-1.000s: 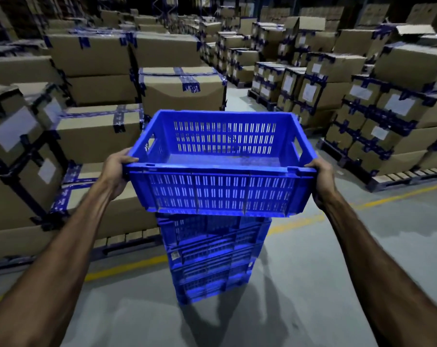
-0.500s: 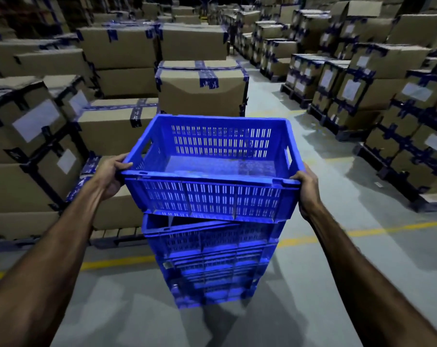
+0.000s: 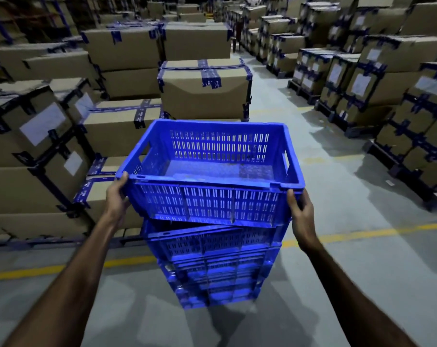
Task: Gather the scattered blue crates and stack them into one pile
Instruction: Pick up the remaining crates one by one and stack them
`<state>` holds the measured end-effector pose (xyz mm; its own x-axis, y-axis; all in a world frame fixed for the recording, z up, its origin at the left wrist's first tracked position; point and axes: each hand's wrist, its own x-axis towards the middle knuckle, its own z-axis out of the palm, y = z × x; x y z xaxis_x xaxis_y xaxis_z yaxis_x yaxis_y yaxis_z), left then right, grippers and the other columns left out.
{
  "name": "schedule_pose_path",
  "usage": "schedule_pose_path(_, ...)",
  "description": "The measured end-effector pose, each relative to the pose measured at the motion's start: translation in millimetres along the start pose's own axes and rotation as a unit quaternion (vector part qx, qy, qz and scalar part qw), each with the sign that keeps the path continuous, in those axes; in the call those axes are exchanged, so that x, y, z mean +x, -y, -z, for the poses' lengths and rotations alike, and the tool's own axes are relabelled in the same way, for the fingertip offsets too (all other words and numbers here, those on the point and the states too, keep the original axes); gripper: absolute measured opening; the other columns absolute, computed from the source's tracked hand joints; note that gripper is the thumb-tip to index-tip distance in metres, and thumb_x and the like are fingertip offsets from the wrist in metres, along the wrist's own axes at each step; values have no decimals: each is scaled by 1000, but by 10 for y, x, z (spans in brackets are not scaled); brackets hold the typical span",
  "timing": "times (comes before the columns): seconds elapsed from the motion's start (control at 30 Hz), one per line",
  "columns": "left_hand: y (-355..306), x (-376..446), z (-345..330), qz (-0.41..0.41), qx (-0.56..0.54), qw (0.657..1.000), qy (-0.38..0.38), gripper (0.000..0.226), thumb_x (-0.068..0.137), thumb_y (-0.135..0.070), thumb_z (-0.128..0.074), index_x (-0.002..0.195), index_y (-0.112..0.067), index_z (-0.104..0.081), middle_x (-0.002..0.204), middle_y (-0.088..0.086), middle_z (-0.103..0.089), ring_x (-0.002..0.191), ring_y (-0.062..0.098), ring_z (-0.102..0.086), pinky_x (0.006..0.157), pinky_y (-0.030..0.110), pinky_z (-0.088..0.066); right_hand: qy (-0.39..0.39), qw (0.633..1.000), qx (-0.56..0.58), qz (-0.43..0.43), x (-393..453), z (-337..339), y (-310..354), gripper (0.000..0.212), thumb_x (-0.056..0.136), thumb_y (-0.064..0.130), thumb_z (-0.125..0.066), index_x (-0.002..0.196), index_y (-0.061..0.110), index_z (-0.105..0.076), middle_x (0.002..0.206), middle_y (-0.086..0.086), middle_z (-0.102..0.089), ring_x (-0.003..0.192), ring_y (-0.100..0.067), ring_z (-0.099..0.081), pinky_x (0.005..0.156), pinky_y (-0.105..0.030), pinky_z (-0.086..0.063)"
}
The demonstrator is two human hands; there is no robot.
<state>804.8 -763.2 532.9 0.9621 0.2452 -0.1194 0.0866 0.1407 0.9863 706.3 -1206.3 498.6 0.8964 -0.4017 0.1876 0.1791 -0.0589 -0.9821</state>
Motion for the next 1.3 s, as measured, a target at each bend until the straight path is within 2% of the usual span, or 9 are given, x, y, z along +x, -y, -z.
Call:
schedule_pose_path(0.13, 204, -131, 91, 7, 47, 999, 3, 22, 106, -38, -48, 117, -26, -63, 109, -10, -69, 100, 14, -64, 76, 34, -48, -33, 996, -84, -1, -261, -37, -193, 53, 96, 29, -71, 145, 28, -52, 127, 12, -68, 109, 12, -63, 83, -6, -48)
schedule_pose_path(0.33, 610, -104, 262, -3, 172, 985, -29, 45, 93, 20, -48, 130, -1, -58, 105, 9, -73, 84, 13, -65, 62, 10, -52, 1, 980, -198, -7, -329, 23, -432, 56, 89, 42, -77, 136, 49, -47, 123, 17, -66, 98, 7, -64, 88, -36, -55)
schedule_pose_path(0.5, 727, -182, 253, -47, 229, 972, -14, 61, 91, 22, -46, 145, -5, -50, 121, 8, -62, 109, 20, -58, 80, 17, -53, 21, 962, -274, -2, -211, 134, -556, 58, 83, 59, -77, 132, 53, -46, 128, 8, -69, 106, -23, -69, 85, -51, -58)
schedule_pose_path(0.6, 792, -127, 296, -38, 197, 980, -2, 61, 92, 25, -39, 142, -7, -52, 130, 15, -61, 118, 27, -58, 94, 41, -51, 23, 961, -277, -4, -134, 159, -582, 63, 83, 57, -78, 137, 42, -49, 129, 5, -70, 109, -25, -69, 87, -51, -57)
schedule_pose_path(0.73, 778, -257, 245, -11, 95, 995, 14, 54, 101, 20, -33, 135, -16, -55, 141, 15, -54, 131, 28, -49, 86, 28, -53, 24, 963, -267, -9, -46, 177, -560, 66, 85, 43, -81, 142, 25, -51, 130, -1, -69, 112, -26, -67, 84, -42, -55)
schedule_pose_path(0.83, 798, -430, 169, -20, 70, 997, 22, 60, 100, 19, -40, 147, -17, -46, 148, 15, -49, 131, 28, -50, 95, 36, -52, 30, 964, -264, -18, 39, 222, -536, 67, 85, 38, -82, 142, 20, -52, 131, -3, -68, 112, -25, -66, 82, -35, -50)
schedule_pose_path(0.97, 894, -536, 143, -53, 88, 994, 30, 71, 93, 21, -51, 124, -44, -55, 141, 12, -59, 131, 42, -53, 105, 66, -43, 48, 961, -271, -22, 157, 281, -543, 66, 85, 38, -82, 141, 19, -52, 131, 0, -67, 106, -18, -63, 83, -34, -49)
schedule_pose_path(1.13, 917, -663, 131, -65, 92, 993, 38, 65, 97, 11, -56, 125, -47, -56, 136, -4, -62, 131, 27, -56, 108, 56, -47, 63, 962, -263, -30, 304, 319, -579, 63, 85, 37, -82, 139, 21, -53, 122, 8, -65, 106, -16, -63, 86, -39, -53)
schedule_pose_path(1.3, 996, -621, 145, -26, 31, 999, 4, 57, 102, 16, -38, 133, -28, -56, 151, 16, -50, 125, 26, -58, 98, 38, -57, 68, 962, -263, -36, 419, 343, -655, 63, 84, 39, -83, 137, 22, -53, 120, 7, -65, 105, -19, -63, 88, -44, -55)
